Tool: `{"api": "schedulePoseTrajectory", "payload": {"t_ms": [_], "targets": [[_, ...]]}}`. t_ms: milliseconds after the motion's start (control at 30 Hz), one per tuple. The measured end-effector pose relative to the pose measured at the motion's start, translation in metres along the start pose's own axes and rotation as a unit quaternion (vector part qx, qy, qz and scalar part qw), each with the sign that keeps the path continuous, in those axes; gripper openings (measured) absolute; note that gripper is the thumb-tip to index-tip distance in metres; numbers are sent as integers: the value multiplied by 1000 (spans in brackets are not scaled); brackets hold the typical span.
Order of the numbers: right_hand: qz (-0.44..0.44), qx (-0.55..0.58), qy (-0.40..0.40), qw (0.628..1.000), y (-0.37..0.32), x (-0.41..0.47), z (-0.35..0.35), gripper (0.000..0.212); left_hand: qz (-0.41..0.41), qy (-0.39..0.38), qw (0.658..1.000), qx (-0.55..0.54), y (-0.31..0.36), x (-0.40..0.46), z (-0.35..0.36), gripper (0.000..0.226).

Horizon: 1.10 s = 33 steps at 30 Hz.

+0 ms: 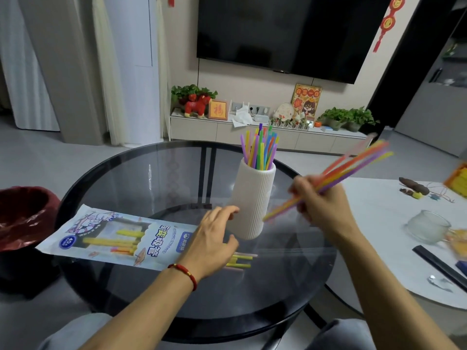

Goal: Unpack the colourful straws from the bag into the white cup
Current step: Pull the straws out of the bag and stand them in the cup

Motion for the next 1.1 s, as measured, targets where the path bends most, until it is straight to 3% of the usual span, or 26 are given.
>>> {"api": "schedulePoseTrajectory", "payload": {"t_ms": [100, 167, 400, 567, 767, 867, 967, 1033, 1100], "targets": [[-6, 189, 66, 980, -41, 25, -14, 28, -18, 36, 999, -12, 1, 2, -2, 53], [-16, 235, 82, 968, -60, 39, -14, 27, -28, 49, 998, -19, 2, 3, -3, 54], [-42, 30, 32, 998, -75, 67, 17, 25, -36, 66, 997, -30, 1, 2, -8, 56], [-130, -156, -1, 979, -85, 65, 39, 24, -32, 84, 995, -32, 0, 3, -10, 55], [-103, -118, 31, 987, -93, 65, 42, 29, -35, 83, 995, -36, -2, 3, -11, 53], [-77, -45, 73, 993, -102, 69, 39, 60, -39, 84, 995, -41, -2, 3, -13, 52], [-158, -13, 130, 979, -112, 68, 37, 90, -43, 86, 994, -42, -2, 3, -14, 52], [-211, -28, 127, 969, -114, 66, 38, 89, -49, 81, 995, -39, -2, 2, -15, 52], [-244, -97, 90, 961, -112, 63, 43, 65, -55, 75, 995, -37, -3, 3, -16, 52]]}}
Point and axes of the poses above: each hand's wrist, its own x-axis towards the middle knuckle, its own z-axis out of the palm, y = z × x, the point moved 1 cm from there along x, towards the middle knuckle, and after that the axes turned 8 degrees about y, right-handed, at the moved point
